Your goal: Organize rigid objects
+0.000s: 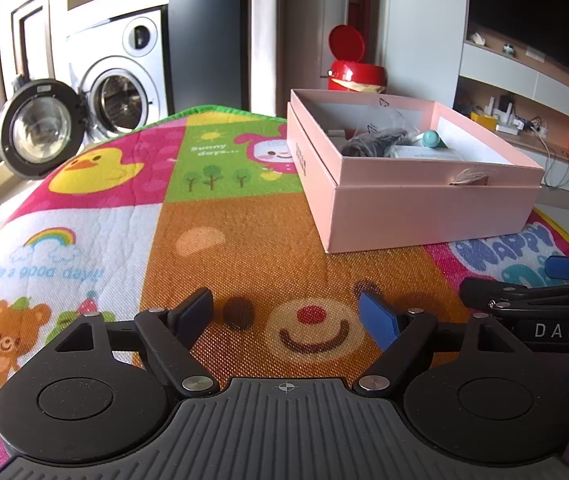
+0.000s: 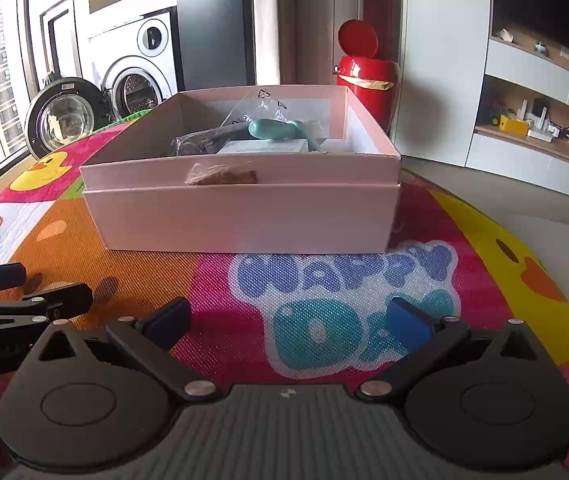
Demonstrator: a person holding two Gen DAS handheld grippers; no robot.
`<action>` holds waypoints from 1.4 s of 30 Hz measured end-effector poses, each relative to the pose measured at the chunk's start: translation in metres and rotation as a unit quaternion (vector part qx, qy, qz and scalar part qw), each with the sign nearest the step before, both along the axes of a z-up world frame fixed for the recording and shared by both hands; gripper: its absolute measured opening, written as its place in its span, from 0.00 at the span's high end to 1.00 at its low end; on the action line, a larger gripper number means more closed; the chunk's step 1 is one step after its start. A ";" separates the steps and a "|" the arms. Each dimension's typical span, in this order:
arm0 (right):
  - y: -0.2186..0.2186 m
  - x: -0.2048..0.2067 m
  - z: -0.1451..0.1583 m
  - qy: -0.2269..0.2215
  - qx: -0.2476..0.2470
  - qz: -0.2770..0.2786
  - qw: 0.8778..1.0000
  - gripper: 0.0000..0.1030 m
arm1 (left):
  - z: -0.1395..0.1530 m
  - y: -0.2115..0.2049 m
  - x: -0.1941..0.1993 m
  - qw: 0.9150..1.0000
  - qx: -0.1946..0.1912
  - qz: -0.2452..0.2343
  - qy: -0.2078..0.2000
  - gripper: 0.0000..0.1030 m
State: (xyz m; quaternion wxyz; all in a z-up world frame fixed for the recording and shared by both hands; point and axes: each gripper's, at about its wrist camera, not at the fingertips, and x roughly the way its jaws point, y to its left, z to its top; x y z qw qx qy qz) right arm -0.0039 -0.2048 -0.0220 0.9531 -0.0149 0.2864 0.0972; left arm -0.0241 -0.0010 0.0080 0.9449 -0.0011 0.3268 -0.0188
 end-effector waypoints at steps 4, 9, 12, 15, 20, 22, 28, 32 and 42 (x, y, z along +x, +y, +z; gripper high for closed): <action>0.000 0.000 0.000 0.000 -0.005 -0.001 1.000 0.00 | 0.000 -0.001 0.000 1.000 0.002 0.000 0.000 0.17; 0.001 -0.001 0.000 0.000 -0.005 -0.001 1.000 0.00 | -0.001 0.000 0.000 1.000 0.003 0.000 0.000 0.17; 0.001 -0.001 0.000 0.000 -0.006 -0.001 1.000 0.00 | -0.001 0.001 0.000 1.000 0.001 -0.001 0.000 0.17; 0.001 -0.001 0.001 0.000 -0.005 -0.001 1.000 0.00 | -0.001 0.001 0.000 1.000 0.001 -0.001 0.000 0.17; 0.002 -0.001 0.001 0.000 -0.005 -0.001 1.000 0.00 | -0.001 0.001 0.000 1.000 0.000 -0.001 0.000 0.17; 0.001 -0.001 0.001 0.000 -0.005 -0.001 1.000 0.00 | 0.000 0.002 0.000 1.000 0.000 -0.001 0.000 0.17; 0.001 -0.001 0.000 0.000 -0.005 -0.001 1.000 0.00 | 0.000 0.002 0.000 1.000 0.000 -0.001 0.000 0.17; 0.001 -0.001 0.000 0.000 -0.005 -0.001 1.000 0.00 | 0.000 0.002 0.000 1.000 0.000 -0.001 0.000 0.17; 0.001 -0.001 0.000 0.000 -0.005 -0.001 1.000 0.00 | 0.000 0.002 0.000 1.000 0.000 -0.001 0.000 0.17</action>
